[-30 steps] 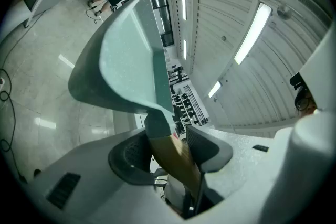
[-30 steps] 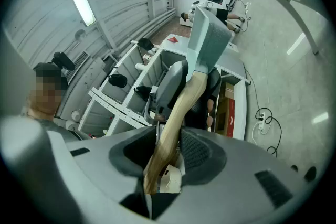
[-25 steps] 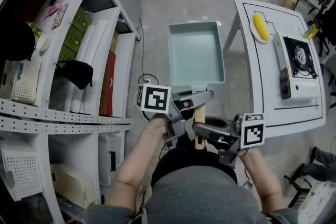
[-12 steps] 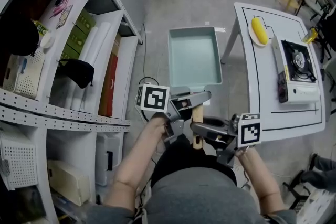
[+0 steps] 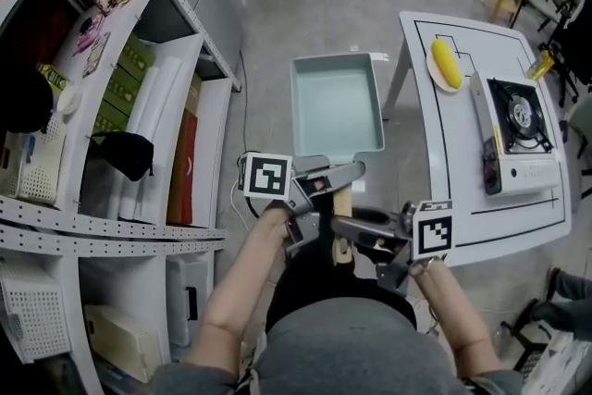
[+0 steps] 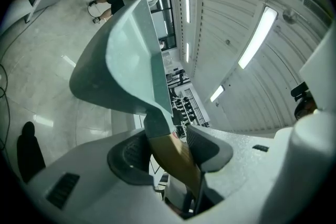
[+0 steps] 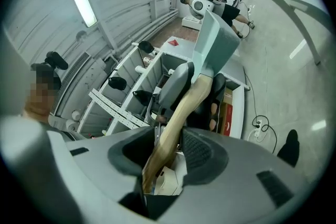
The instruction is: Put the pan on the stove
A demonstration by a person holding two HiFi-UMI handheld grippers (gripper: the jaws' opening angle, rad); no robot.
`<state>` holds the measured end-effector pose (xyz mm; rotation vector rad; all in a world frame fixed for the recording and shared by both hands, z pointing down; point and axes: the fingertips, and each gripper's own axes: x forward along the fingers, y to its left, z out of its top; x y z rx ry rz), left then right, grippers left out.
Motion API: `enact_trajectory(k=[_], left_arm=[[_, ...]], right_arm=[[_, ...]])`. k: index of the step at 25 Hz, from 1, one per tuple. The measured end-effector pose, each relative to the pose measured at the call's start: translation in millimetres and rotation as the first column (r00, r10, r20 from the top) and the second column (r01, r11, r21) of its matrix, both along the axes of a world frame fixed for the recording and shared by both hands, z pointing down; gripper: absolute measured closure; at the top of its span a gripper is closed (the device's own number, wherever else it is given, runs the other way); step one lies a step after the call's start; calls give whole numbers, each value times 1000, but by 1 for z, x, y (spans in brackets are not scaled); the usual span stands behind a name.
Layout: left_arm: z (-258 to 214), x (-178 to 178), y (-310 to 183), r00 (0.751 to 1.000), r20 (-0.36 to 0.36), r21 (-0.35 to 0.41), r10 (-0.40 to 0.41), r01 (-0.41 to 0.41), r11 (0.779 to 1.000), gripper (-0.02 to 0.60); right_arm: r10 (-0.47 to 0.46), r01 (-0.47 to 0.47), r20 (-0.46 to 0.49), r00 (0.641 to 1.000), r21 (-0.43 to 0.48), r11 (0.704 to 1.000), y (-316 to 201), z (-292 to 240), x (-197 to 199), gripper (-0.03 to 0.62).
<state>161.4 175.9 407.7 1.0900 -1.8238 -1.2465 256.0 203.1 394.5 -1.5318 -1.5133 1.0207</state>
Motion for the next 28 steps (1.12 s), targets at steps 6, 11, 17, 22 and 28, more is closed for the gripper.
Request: enact_trajectory(k=[6, 11, 17, 22, 28], left_arm=[[8, -62, 17, 999, 0, -8, 39, -39, 999, 390], [3, -127, 38, 996, 5, -10, 94, -94, 996, 390], [-1, -190, 54, 981, 22, -42, 192, -191, 981, 390], [0, -220, 50, 963, 22, -41, 267, -266, 963, 390], [4, -240, 17, 929, 14, -41, 370, -369, 928, 390]], right_arm=[[28, -28, 4, 1000, 30, 999, 22, 9, -63, 428], [97, -97, 1, 995, 19, 995, 47, 4, -129, 428], [186, -186, 8, 983, 11, 983, 72, 2, -196, 431], [257, -257, 7, 966, 16, 966, 73, 3, -230, 431], [354, -354, 4, 935, 23, 935, 49, 5, -256, 431]])
